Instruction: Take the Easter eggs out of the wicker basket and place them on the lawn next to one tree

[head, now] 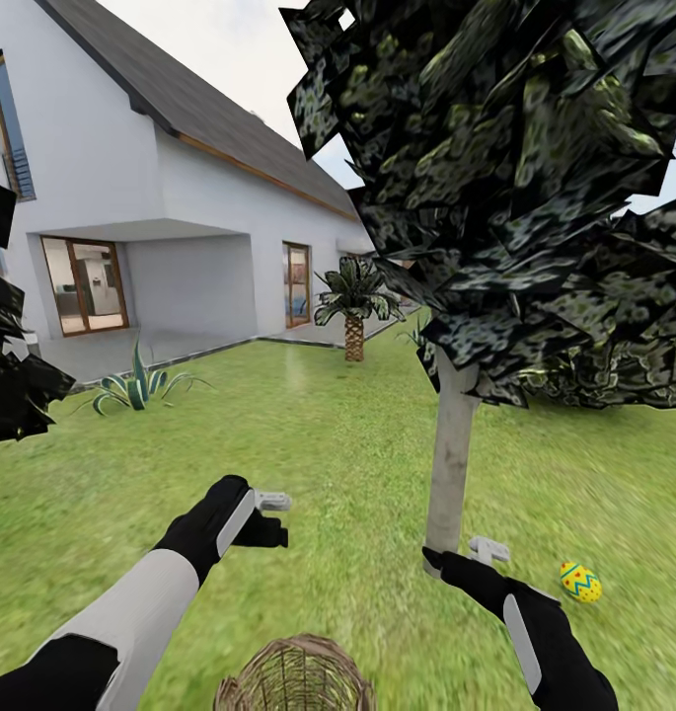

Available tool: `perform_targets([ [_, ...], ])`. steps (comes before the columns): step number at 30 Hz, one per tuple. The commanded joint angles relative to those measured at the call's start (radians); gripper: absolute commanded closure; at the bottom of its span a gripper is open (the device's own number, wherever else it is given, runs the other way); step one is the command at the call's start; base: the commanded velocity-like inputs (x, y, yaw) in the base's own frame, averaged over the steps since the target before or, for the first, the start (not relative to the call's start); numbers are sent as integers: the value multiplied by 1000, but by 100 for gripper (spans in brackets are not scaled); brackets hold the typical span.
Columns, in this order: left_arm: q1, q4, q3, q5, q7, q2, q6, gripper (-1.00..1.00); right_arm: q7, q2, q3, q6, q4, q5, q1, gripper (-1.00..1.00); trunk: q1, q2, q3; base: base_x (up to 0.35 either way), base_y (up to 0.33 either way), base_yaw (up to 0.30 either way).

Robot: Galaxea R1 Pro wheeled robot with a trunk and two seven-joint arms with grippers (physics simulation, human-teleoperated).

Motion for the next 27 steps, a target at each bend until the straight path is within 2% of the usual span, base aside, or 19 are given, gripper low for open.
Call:
perform_targets([
  [1, -1, -1, -4, 11, 9, 1, 7, -100, 3, 1, -4, 8, -1, -7, -1, -100, 4, -8, -5, 0, 0, 0],
  [27, -1, -1, -7, 10, 4, -2, 9, -100, 6, 1, -18, 7, -1, -7, -1, -100, 104, -190, -86, 0, 0, 0],
])
